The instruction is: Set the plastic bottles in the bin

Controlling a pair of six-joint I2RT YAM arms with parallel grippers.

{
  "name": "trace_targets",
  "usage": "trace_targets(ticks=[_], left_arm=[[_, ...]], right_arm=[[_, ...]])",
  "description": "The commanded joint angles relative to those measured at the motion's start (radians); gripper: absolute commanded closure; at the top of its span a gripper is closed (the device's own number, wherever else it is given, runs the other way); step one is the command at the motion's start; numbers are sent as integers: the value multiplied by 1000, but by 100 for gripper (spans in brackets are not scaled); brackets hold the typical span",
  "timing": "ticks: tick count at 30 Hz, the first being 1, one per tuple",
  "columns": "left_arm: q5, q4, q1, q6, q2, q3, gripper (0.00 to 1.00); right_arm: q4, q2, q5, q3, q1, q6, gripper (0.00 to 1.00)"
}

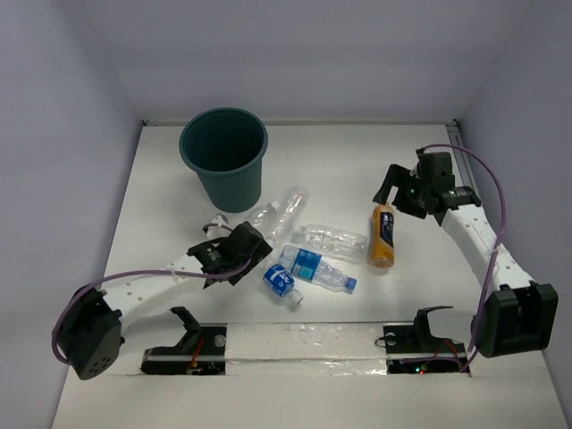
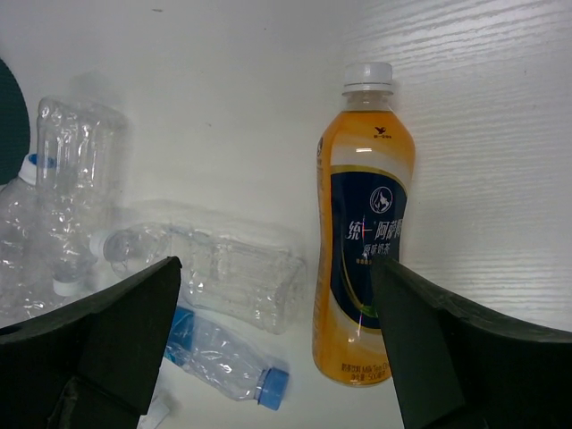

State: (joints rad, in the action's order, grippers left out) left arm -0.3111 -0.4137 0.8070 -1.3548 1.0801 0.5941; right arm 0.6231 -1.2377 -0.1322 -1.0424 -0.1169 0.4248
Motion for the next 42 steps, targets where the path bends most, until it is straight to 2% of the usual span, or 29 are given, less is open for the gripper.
trace_targets(ticks=[1,11,14,15,19,23,25,27,31,37,42], left_arm=[[0,67,-8,49,36,-4,8],[0,119,-26,103,122,-27,24],[10,125,-26,114,112,-46,29],[17,128,-26,127,101,-57,33],[27,124,-26,144,81,-82,37],[38,121,-26,178,81,-80,28],[41,119,-26,189,87,-77,28],[43,121,-26,192,83,-79,33],[53,115,-26,200,40,-89,53],[107,53,12,238,-52,7,60],[115,-42,32,282,-101,163,66]], right_arm=[[-60,-28,2,-7,6,17,8],[-103,-193,69,-8,16,40,3],[-106,-258,91,-16,25,45,0],[-102,-272,101,-21,25,43,0],[-102,-328,111,-30,25,39,0],[-99,-377,129,-41,34,29,1],[-91,-402,120,-48,34,32,3],[-91,-414,117,-51,34,34,7],[-99,-419,129,-35,34,34,17],[-94,-361,206,-28,34,49,39],[-51,-252,229,-57,34,51,46]])
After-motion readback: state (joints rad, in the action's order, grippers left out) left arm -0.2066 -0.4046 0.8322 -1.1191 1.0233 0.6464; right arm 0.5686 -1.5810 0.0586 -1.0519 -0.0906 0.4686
